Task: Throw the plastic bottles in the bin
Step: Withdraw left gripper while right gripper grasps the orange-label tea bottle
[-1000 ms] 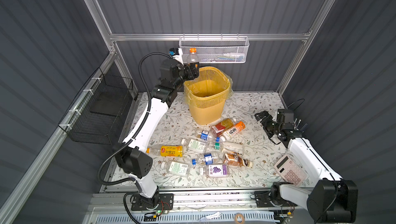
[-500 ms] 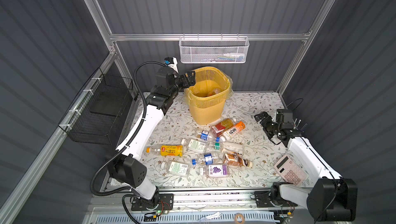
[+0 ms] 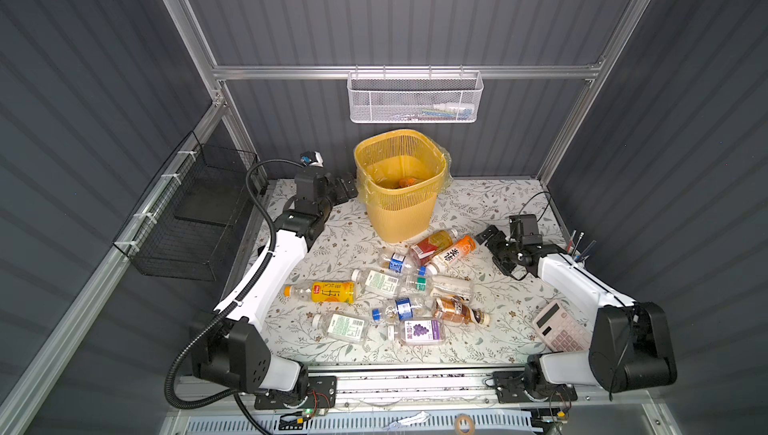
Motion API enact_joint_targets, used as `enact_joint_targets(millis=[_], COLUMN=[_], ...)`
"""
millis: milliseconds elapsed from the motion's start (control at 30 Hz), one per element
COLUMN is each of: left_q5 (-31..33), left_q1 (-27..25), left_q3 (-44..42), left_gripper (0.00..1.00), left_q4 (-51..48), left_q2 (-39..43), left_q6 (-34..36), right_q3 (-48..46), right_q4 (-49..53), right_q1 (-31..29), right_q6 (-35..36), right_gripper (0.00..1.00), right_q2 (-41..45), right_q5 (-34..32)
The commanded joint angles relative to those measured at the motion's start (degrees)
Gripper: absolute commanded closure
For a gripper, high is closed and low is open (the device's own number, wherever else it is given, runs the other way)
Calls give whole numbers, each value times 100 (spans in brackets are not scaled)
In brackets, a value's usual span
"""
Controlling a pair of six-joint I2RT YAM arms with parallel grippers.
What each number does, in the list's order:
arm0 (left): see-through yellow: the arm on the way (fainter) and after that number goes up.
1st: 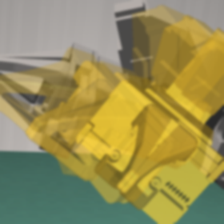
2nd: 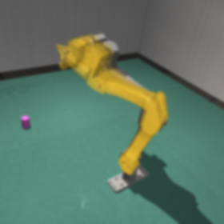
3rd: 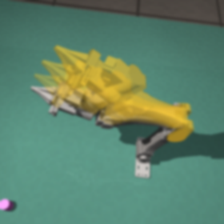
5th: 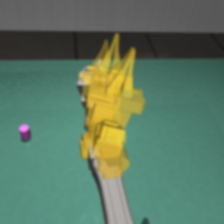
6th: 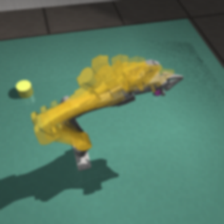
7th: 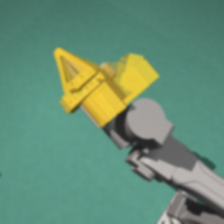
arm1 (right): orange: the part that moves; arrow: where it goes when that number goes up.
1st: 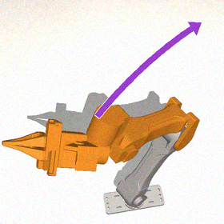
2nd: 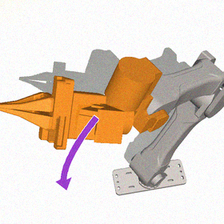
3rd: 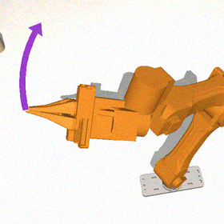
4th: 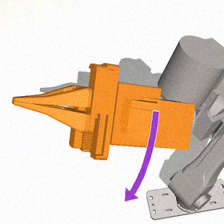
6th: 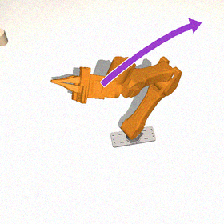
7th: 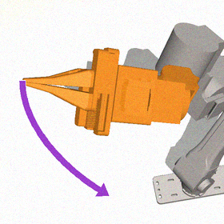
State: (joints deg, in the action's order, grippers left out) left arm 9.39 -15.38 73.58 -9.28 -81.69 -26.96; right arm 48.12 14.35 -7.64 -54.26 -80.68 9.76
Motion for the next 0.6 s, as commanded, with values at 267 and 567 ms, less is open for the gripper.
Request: enact_joint_targets(millis=[267,567], left_q5=[-82,-45], left_q1=[386,413], left_q3=[-692,-1002], left_gripper=[0,0], left_q4=[-137,-296], left_q2=[210,195], left_q6=[-389,-443], right_q3=[357,617], right_q4=[-389,-372], right_q1=[-578,-678], right_q6=[-419,-357], right_gripper=[7,15], right_q2=[-908,-1456], right_q5=[88,127])
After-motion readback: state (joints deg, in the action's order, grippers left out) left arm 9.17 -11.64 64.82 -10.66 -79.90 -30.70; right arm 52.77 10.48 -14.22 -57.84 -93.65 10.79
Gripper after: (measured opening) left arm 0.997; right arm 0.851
